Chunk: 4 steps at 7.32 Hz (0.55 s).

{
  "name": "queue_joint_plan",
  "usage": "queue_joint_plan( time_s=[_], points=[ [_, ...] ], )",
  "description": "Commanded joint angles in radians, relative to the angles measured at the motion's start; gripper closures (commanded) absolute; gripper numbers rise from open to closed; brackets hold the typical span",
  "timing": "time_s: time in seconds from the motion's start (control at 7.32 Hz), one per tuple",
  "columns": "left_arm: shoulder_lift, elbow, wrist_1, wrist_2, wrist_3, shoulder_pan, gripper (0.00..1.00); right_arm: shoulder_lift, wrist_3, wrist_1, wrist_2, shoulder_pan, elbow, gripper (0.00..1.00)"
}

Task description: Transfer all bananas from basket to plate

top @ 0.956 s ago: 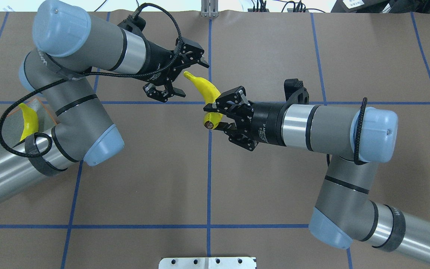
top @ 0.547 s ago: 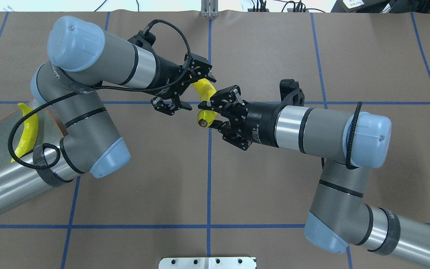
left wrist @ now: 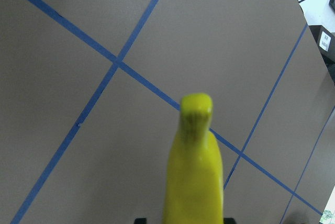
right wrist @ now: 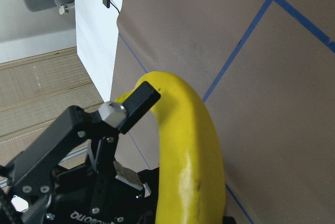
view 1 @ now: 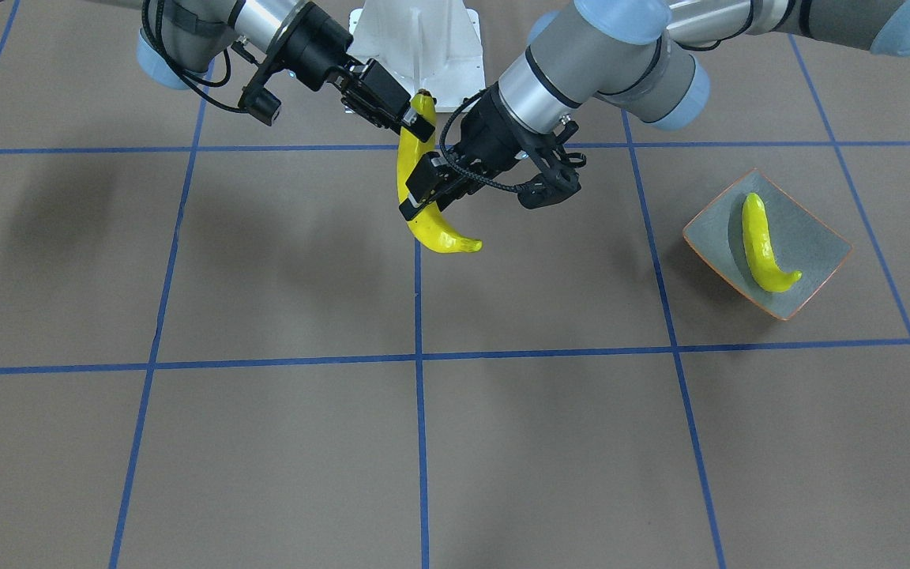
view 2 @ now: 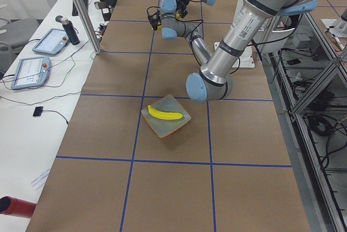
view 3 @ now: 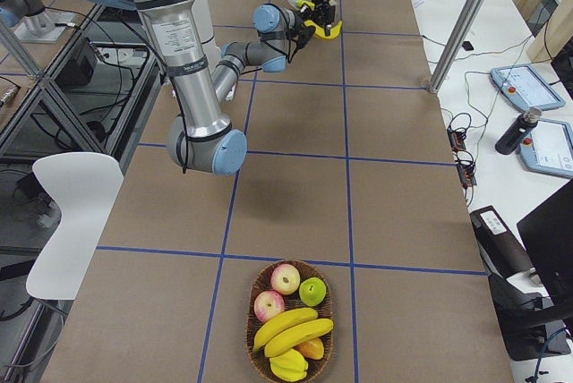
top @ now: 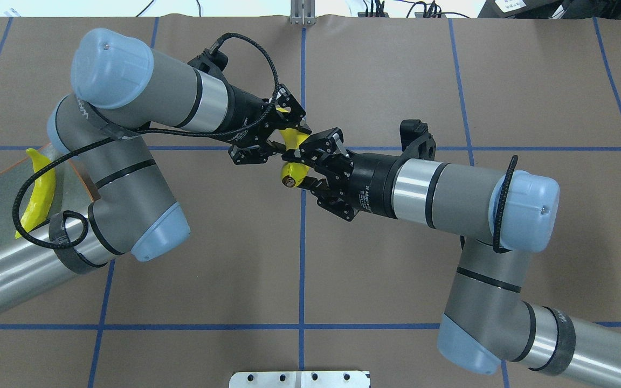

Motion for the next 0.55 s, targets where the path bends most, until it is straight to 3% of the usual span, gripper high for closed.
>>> queue_joint_plan(
  time_s=[0.0, 0.14, 0.41],
  points=[
    [0.002, -0.002, -0.003, -0.001, 0.004, 0.000, 1.00, -0.003, -0.013, 0.001, 0.009, 0.001, 0.015, 0.58],
    [0.002, -0.002, -0.003, -0.001, 0.006, 0.000, 1.00, -0.004, -0.024, 0.001, 0.007, 0.002, 0.023, 0.01],
    [0.005, -0.002, -0.002, -0.001, 0.011, 0.000, 1.00, -0.018, -0.024, 0.002, 0.010, 0.008, 0.059, 0.00]
  ],
)
